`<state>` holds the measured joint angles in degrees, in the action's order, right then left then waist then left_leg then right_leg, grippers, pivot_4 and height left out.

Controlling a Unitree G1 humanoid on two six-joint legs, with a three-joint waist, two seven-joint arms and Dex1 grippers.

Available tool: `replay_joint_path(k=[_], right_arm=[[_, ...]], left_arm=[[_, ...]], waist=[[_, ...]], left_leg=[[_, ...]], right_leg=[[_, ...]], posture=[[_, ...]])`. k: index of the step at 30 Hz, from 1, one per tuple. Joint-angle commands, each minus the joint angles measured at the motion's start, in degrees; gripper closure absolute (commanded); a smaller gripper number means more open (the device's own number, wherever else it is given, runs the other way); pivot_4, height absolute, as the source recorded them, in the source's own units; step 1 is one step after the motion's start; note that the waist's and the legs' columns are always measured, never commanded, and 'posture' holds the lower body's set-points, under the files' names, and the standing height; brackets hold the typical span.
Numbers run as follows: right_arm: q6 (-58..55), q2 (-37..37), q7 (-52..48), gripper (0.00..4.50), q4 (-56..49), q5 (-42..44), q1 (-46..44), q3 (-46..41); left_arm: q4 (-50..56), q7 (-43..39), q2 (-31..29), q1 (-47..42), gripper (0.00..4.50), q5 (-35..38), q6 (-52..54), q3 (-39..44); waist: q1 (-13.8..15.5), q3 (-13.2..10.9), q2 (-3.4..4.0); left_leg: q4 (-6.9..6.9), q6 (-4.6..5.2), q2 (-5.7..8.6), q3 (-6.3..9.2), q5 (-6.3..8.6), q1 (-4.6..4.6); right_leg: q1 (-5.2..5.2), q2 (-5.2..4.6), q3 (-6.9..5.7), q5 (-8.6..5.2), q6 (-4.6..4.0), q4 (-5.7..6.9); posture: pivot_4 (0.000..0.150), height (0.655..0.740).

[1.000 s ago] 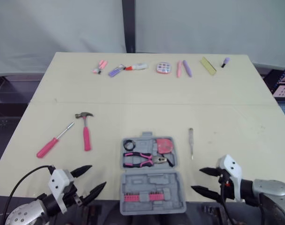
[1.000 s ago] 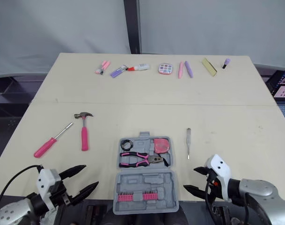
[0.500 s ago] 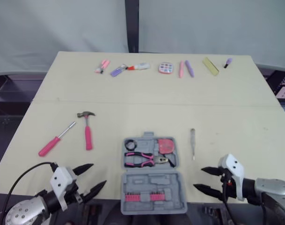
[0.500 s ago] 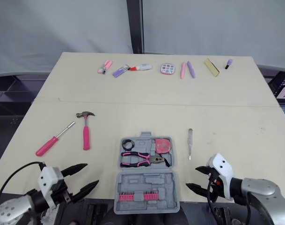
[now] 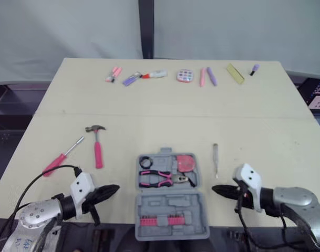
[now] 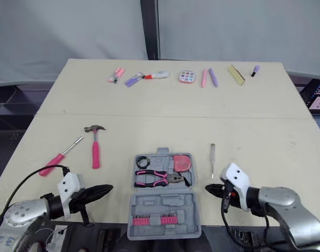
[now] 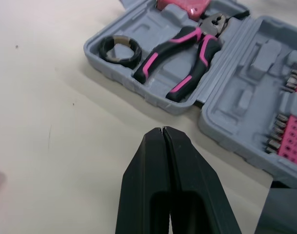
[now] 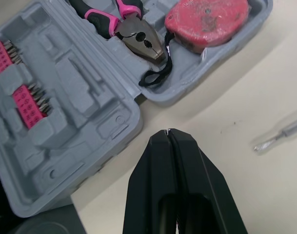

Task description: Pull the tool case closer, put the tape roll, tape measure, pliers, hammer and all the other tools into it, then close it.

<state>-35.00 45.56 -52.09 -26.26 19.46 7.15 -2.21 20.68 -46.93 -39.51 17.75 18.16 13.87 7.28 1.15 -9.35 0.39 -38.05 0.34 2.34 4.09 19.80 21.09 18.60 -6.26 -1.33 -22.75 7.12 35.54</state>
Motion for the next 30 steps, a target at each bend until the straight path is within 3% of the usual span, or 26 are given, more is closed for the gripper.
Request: replay_joint_path(k=[1,13,30], right_arm=[[-1.70,0.88,0.93,4.44,0.15,-1.30,-2.54,2.90],[-1.66,0.72,0.34,4.44,3.48,-3.17,-7.61,9.37],[-0.34,-0.75,0.00,4.44,6.20,-4.07,-9.50,12.83]], left_arm=[[-1.83,-0.47,-0.60,-2.67,4.42,-2.65,0.17,-3.37],[-8.21,-2.73,0.68,-10.05,4.42,-4.72,-0.24,-10.04],[-13.07,-3.73,3.04,-13.61,4.42,-6.69,-2.43,-15.01]], waist=[[0.00,0.00,0.01],[0.02,-0.01,0.00],[-0.04,-0.01,0.00]], left_leg=[[0.00,0.00,0.02,0.00,0.00,0.00],[-0.02,0.00,0.04,0.04,0.00,0.03],[-0.05,-0.01,0.06,0.04,0.00,0.04]], right_leg=[[0.02,0.01,0.00,0.00,0.00,0.02],[0.07,-0.02,-0.07,0.00,0.00,0.14],[0.15,-0.02,-0.09,0.00,0.00,0.32]], posture=[[0.150,0.7400],[0.150,0.7400],[0.150,0.7400]])
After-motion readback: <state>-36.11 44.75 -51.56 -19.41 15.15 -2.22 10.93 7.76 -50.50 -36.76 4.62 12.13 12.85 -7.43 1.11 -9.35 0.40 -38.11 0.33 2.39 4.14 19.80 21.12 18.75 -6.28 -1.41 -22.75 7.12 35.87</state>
